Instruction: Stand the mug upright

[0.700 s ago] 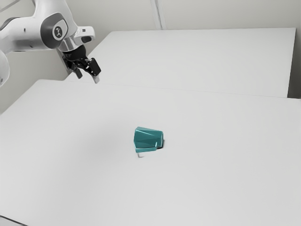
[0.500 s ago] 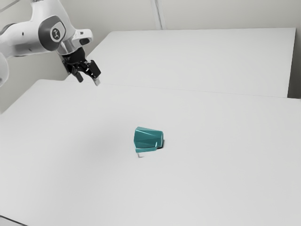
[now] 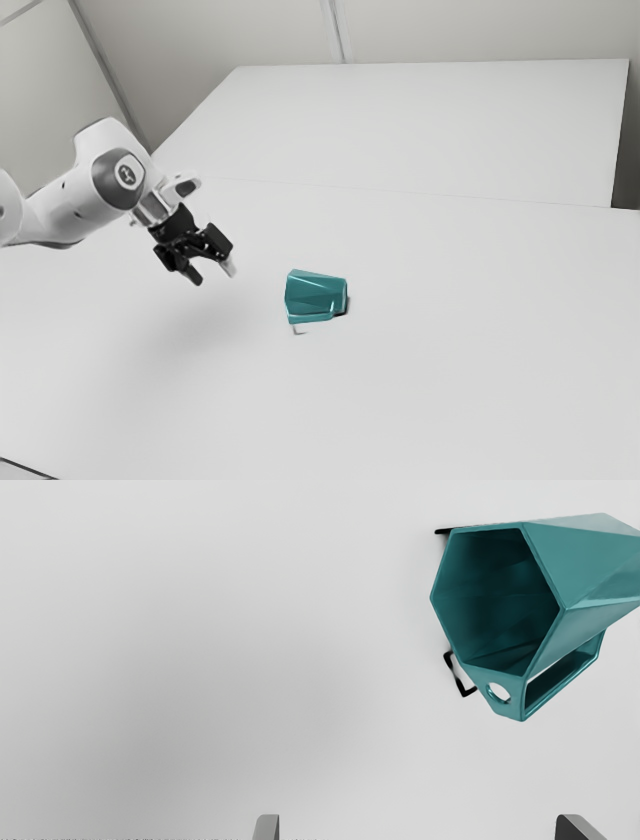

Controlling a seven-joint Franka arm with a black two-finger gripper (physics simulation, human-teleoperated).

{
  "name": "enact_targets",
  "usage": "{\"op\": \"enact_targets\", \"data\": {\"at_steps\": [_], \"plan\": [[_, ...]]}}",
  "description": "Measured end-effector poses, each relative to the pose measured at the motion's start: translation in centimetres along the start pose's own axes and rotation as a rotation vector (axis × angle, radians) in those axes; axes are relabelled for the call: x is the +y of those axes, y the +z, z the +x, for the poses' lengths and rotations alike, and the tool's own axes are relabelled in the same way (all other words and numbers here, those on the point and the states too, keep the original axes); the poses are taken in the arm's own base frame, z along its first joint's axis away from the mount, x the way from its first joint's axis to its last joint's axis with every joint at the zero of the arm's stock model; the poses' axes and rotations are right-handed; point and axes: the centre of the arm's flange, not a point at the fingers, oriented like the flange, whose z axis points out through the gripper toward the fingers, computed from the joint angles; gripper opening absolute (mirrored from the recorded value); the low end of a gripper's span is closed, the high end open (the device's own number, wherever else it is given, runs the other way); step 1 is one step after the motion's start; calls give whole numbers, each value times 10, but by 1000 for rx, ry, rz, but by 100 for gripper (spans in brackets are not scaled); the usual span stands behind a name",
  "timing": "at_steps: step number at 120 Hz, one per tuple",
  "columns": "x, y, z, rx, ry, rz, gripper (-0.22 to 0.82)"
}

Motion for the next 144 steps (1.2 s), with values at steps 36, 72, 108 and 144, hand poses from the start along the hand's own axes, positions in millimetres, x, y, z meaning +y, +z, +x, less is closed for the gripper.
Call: {"op": "enact_targets", "data": {"at_steps": [36,72,108,144], "plan": [[5,29,-17,74,-91,-95,60],[15,63,-21,115,-244,-284,60],[16,75,-16,137,-325,-382,60],[2,79,-1,172,-374,-431,60]]}}
